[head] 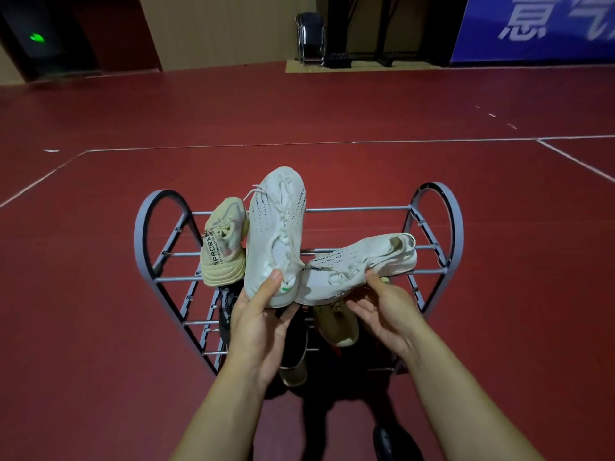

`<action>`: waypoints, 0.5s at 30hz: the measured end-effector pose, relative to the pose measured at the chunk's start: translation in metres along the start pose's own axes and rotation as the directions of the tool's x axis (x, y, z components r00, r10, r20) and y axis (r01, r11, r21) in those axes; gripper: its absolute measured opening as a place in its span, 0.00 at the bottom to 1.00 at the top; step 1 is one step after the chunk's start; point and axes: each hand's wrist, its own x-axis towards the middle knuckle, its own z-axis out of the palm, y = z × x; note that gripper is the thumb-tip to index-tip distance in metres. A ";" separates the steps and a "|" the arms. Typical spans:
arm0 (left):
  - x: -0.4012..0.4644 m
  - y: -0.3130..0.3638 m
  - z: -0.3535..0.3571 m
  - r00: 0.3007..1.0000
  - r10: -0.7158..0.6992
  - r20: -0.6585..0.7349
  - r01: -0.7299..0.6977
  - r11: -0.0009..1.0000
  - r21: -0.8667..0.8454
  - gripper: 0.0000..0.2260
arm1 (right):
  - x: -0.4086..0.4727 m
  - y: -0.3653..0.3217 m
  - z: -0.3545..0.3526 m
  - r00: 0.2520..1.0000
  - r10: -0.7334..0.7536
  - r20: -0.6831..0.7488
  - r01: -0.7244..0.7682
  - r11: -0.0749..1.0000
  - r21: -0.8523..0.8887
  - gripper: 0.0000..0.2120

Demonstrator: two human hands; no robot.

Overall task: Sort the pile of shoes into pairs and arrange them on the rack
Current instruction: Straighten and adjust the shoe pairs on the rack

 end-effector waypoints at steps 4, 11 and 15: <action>-0.002 -0.002 0.004 1.000 -0.004 -0.020 0.004 1.000 0.010 0.23 | -0.004 0.010 0.006 0.989 -0.139 -0.057 0.143 0.988 0.059 0.13; -0.003 -0.007 0.010 0.999 -0.023 -0.034 0.023 1.000 -0.009 0.26 | -0.001 0.018 0.017 0.989 -0.146 0.034 0.144 0.989 0.041 0.21; -0.003 -0.011 0.011 0.998 -0.046 -0.039 0.046 0.999 0.005 0.25 | -0.004 0.016 0.008 0.995 -0.015 0.098 0.017 1.000 -0.021 0.26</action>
